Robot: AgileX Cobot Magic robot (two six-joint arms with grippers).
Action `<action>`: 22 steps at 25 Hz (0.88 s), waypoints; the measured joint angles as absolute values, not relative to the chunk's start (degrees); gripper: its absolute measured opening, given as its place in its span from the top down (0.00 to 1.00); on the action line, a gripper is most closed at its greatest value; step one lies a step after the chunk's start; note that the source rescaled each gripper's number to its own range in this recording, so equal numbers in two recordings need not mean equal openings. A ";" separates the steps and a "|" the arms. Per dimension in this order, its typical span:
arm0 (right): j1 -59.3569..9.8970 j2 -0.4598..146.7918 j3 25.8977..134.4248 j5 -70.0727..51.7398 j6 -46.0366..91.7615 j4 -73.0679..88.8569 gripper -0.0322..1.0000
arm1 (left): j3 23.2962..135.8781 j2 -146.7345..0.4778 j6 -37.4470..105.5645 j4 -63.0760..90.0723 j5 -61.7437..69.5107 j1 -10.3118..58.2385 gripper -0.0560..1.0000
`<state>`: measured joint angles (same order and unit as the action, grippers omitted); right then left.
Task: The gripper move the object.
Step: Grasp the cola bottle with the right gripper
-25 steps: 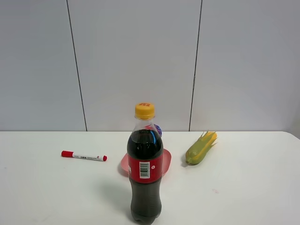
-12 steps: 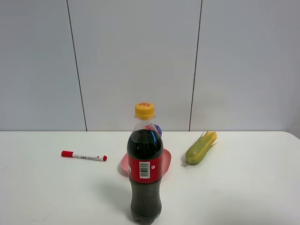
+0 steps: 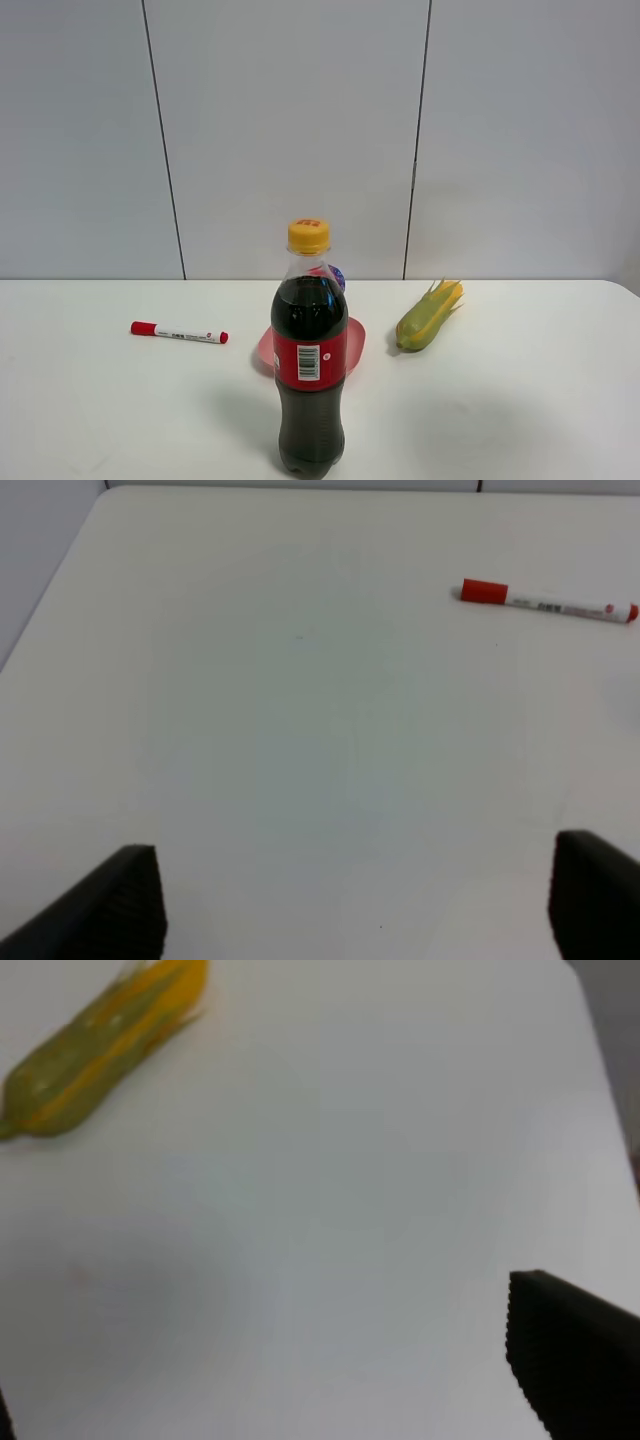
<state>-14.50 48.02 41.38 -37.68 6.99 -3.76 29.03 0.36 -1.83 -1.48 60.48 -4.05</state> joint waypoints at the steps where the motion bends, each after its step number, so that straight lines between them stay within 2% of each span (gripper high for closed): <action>1: -16.88 49.23 41.38 -36.68 8.72 -3.76 0.00 | 29.03 0.36 -1.83 -1.48 60.48 -4.05 0.00; 5: -25.08 54.12 41.38 -33.11 16.19 -3.55 0.00 | 29.03 0.36 -1.83 -1.48 60.48 -4.05 0.00; 8: -28.13 56.57 40.50 -31.23 18.40 -3.45 0.00 | 29.03 0.36 -1.83 -1.48 60.48 -4.05 0.00; 18: -28.78 63.16 28.82 -11.03 18.96 1.41 0.00 | 29.03 0.36 -1.83 -1.48 60.48 -4.05 0.00; 22: -30.45 66.50 26.12 -7.93 18.96 2.90 0.00 | 29.03 0.36 -1.83 -1.48 60.48 -4.05 0.00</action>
